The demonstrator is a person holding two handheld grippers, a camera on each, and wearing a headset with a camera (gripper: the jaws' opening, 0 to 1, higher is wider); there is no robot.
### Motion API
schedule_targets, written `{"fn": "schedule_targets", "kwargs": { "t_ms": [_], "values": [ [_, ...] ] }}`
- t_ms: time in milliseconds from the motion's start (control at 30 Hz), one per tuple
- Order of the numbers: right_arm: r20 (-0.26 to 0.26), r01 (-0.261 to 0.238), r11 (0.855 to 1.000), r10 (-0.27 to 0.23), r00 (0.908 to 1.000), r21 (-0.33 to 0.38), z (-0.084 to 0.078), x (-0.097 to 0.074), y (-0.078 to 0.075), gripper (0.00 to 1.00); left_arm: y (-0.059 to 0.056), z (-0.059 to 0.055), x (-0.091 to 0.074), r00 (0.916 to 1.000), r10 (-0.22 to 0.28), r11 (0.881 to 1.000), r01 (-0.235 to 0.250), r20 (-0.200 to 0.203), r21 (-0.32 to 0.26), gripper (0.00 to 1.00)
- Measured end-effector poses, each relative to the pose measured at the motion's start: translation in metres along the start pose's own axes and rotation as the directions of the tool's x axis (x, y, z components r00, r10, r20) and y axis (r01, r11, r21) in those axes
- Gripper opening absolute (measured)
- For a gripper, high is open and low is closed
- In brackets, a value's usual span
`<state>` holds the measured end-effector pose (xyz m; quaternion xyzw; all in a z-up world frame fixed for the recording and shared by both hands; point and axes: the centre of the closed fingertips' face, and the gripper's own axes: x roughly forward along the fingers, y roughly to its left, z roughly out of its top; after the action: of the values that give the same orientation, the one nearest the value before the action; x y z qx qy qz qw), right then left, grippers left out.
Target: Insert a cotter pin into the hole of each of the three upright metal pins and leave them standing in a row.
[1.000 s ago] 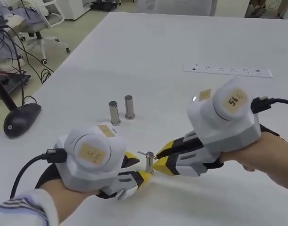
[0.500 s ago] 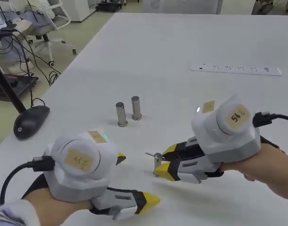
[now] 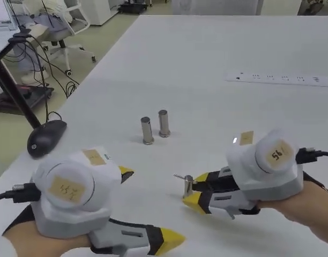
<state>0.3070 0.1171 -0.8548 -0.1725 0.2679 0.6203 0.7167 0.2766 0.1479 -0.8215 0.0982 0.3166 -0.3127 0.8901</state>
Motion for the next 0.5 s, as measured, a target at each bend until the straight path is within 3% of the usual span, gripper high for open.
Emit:
{"fn": "schedule_targets", "kwargs": {
  "t_ms": [67,200,400,467,500],
  "values": [
    [0.007,0.003,1.0,-0.003,1.0,-0.008,-0.001,0.002,0.0,0.16,0.005,0.002,-0.001,0.9996,0.029,1.0,-0.029,0.005,0.009,0.98],
    [0.026,0.01,1.0,-0.009,0.9996,-0.026,0.001,0.004,-0.002,0.15,0.005,0.003,-0.002,0.9995,0.024,1.0,-0.024,0.019,-0.012,0.99],
    [0.035,0.017,0.999,-0.015,0.9993,-0.05,0.001,0.006,-0.004,0.11,0.01,-0.011,-0.001,0.9993,0.032,0.999,-0.032,-0.017,-0.036,0.99],
    [0.053,0.055,0.992,-0.049,0.9974,-0.116,0.004,0.006,-0.008,0.11,0.01,-0.013,-0.002,0.9992,0.035,0.999,-0.036,-0.02,-0.041,0.97],
    [0.054,0.039,0.994,-0.033,0.998,-0.1,0.002,0.006,-0.006,0.11,0.011,-0.014,-0.002,0.9991,0.037,0.998,-0.038,-0.023,-0.043,0.97]
  ]
}}
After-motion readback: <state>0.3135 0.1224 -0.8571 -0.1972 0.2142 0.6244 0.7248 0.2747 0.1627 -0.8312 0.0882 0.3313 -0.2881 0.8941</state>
